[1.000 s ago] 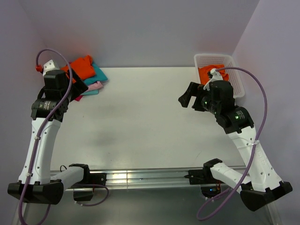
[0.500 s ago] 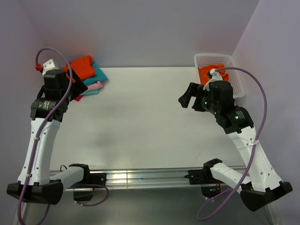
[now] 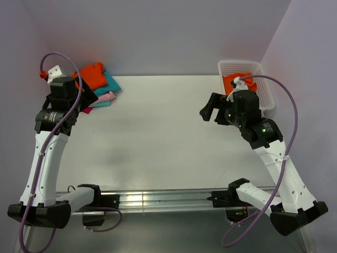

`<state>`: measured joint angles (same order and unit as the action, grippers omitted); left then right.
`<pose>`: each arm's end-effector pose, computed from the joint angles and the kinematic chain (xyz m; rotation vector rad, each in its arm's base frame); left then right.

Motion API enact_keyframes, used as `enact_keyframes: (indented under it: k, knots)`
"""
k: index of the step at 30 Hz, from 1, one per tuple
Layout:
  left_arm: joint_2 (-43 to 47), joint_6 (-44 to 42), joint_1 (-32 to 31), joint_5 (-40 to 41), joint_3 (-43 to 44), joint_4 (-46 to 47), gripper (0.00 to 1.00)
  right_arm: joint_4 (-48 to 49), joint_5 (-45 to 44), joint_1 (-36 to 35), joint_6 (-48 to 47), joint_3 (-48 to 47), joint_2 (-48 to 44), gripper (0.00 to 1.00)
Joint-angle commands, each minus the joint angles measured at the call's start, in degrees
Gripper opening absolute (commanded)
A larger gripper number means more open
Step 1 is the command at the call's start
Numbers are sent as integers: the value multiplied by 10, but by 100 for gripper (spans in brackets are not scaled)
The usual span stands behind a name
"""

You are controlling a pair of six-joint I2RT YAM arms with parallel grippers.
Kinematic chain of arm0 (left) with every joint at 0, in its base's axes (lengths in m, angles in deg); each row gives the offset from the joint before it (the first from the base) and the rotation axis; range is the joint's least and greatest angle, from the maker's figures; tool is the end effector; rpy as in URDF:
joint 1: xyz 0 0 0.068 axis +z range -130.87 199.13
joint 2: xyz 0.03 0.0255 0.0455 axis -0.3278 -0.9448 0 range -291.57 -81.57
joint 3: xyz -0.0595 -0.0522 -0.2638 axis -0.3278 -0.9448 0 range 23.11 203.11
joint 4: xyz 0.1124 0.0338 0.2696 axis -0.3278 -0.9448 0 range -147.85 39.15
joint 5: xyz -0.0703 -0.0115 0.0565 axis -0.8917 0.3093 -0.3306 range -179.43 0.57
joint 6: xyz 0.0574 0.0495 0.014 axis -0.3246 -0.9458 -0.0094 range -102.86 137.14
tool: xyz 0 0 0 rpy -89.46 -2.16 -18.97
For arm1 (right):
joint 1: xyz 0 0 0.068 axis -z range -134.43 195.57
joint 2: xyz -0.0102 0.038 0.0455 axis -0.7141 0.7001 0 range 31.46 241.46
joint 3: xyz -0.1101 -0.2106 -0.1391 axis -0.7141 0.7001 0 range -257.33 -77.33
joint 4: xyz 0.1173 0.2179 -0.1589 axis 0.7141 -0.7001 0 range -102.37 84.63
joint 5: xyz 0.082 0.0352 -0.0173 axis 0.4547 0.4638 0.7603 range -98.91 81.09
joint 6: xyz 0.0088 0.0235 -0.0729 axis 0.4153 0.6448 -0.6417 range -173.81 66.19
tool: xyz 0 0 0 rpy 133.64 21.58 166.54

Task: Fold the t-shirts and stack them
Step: Neatly place the folded tshirt to the corner

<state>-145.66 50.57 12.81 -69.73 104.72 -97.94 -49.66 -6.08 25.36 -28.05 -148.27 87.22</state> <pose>0.2708 -0.0078 0.4277 -0.6799 1.9392 -0.0709 0.2297 0.0880 0.3971 0.0721 2.1224 0.5354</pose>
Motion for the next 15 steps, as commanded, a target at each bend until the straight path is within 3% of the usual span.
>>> enact_keyframes:
  k: [1,15]
  knots:
    - [4,-13,-3,19,22,5,90,5,-11,-7,-11,-21,2,100]
    - [-4,-15,-3,19,29,9,90,7,-18,-10,-12,-12,3,100]
